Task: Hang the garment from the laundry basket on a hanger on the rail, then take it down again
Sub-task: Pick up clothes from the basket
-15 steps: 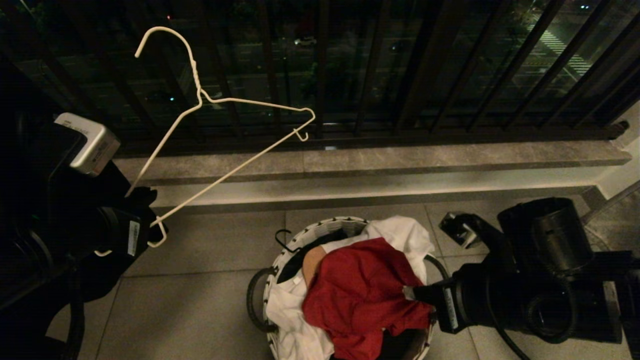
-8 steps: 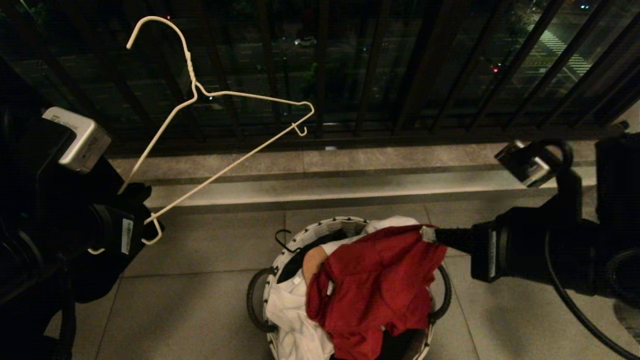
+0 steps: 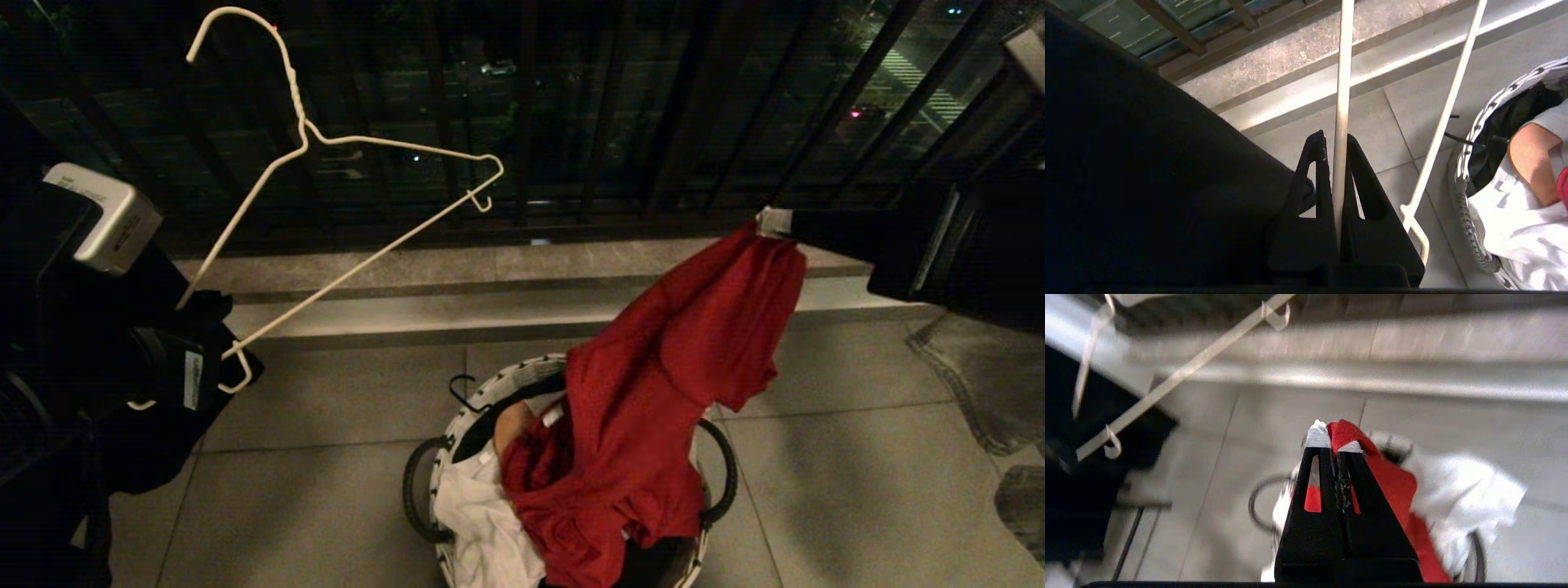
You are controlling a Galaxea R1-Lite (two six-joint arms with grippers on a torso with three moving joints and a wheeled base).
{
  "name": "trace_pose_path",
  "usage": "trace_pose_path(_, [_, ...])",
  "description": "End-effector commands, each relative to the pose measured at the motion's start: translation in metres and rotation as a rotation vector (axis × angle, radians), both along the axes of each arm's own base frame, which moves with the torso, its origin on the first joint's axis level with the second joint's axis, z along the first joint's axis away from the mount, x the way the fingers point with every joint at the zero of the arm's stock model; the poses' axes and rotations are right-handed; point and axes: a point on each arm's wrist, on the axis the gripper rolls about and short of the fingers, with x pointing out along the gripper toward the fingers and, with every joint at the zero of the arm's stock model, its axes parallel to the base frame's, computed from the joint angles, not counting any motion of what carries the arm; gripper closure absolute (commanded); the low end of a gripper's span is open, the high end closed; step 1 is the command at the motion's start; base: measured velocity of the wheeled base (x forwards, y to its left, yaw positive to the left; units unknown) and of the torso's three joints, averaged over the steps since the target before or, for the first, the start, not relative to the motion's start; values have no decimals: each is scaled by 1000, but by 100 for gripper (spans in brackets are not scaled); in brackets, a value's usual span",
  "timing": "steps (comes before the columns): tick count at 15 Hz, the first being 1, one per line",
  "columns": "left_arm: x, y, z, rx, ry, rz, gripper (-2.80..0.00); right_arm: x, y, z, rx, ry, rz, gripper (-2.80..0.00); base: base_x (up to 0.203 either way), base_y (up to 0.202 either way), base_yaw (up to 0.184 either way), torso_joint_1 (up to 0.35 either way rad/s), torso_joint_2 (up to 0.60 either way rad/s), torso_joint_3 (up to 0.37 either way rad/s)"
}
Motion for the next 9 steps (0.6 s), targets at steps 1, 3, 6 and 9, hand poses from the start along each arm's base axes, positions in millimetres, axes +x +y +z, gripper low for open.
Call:
trace_pose_path(1, [-1, 0, 0, -1, -3, 2, 0, -6, -4, 14, 28, -45, -15, 0, 0, 0, 0, 0, 0, 0])
trace_pose_path(3, [-1, 0, 1, -3, -8, 1, 0, -11, -7, 16, 9, -37, -14, 0, 0, 0, 0, 0, 0, 0])
trace_pose_path(6, [1, 0, 1, -6, -10, -1, 0, -5, -3, -4, -45, 41, -7, 0, 0, 0, 0, 0, 0, 0])
trace_pose_path(9, [0, 0, 6, -18, -25, 1, 0, 16, 11, -36, -104, 148, 2, 0, 0, 0, 0, 0, 0, 0])
